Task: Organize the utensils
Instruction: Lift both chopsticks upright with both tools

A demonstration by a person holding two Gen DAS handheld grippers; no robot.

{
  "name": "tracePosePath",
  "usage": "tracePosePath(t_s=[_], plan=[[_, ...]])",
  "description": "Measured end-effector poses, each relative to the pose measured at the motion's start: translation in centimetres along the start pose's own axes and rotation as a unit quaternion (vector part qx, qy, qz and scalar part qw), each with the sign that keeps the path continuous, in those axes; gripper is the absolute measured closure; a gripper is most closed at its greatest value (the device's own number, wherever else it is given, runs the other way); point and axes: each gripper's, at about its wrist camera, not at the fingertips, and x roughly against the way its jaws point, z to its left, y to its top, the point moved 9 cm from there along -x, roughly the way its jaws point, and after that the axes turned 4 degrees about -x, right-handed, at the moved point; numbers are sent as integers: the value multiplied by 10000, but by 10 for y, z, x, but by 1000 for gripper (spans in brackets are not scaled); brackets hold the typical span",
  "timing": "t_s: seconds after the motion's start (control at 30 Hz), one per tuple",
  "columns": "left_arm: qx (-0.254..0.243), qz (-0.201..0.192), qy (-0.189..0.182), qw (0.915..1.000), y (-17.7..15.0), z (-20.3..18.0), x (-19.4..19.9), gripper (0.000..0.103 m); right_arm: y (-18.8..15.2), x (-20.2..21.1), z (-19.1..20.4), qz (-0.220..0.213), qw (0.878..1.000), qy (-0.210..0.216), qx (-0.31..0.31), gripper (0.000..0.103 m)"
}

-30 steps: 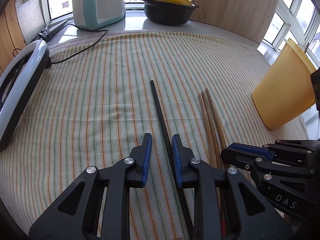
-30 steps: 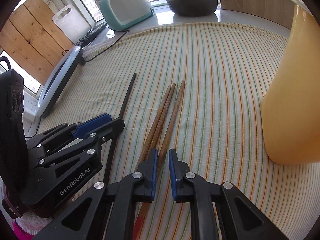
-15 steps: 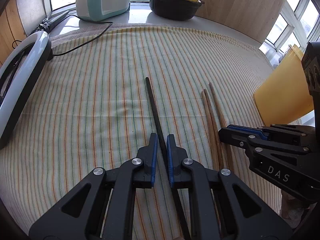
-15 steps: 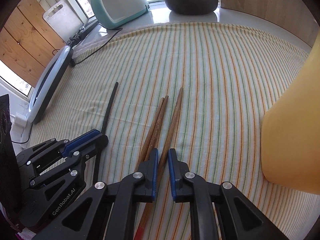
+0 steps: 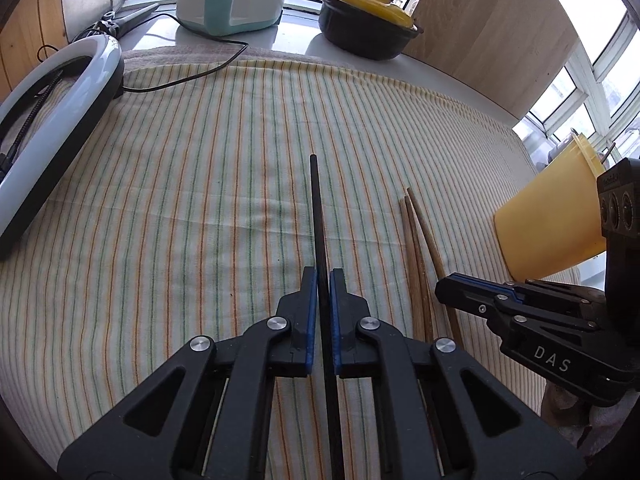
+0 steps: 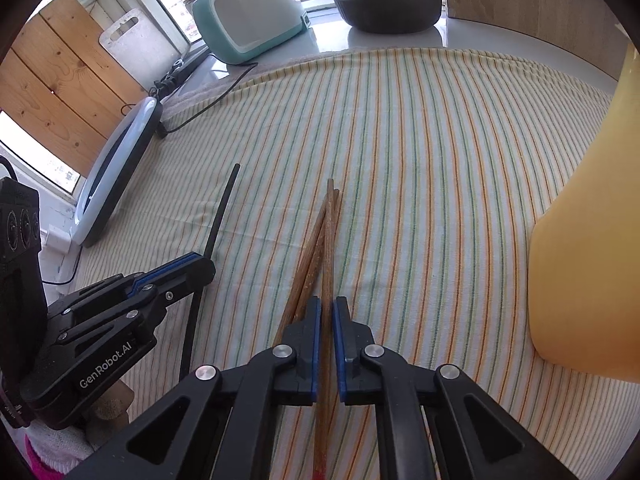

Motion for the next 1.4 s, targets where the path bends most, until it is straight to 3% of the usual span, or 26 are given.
tracePosePath(t_s=[0.27, 0.43, 0.63, 0.7, 0.8, 1.03, 1.23, 1.4], plan=[[77, -378, -210, 9990, 9, -7, 36, 100, -2, 27, 11, -284, 9991, 289, 140, 99], [-3, -664, -285, 9974, 17, -18, 59, 100, -3, 58, 22, -697, 9959, 340, 460, 99], [-230, -885, -133, 9957, 23, -26, 76, 100, -4, 90, 28, -1135, 9902, 275, 768, 99], [-267, -696, -104, 9972, 21, -25, 67, 100, -5, 95, 28, -1197, 9891, 288, 804, 99], [-291, -91, 78, 9995, 12, -22, 39, 98, -6, 100, 27, -1210, 9890, 356, 767, 99], [-556, 815, 533, 9937, 0, -15, -21, 98, -10, 99, 23, -1155, 9903, 445, 631, 99], [-674, 685, 507, 9941, 0, -17, -26, 99, -8, 107, 20, -1232, 9894, 466, 610, 99], [-349, 362, 228, 9985, 3, -17, -6, 100, -5, 118, 18, -1343, 9878, 528, 591, 99]])
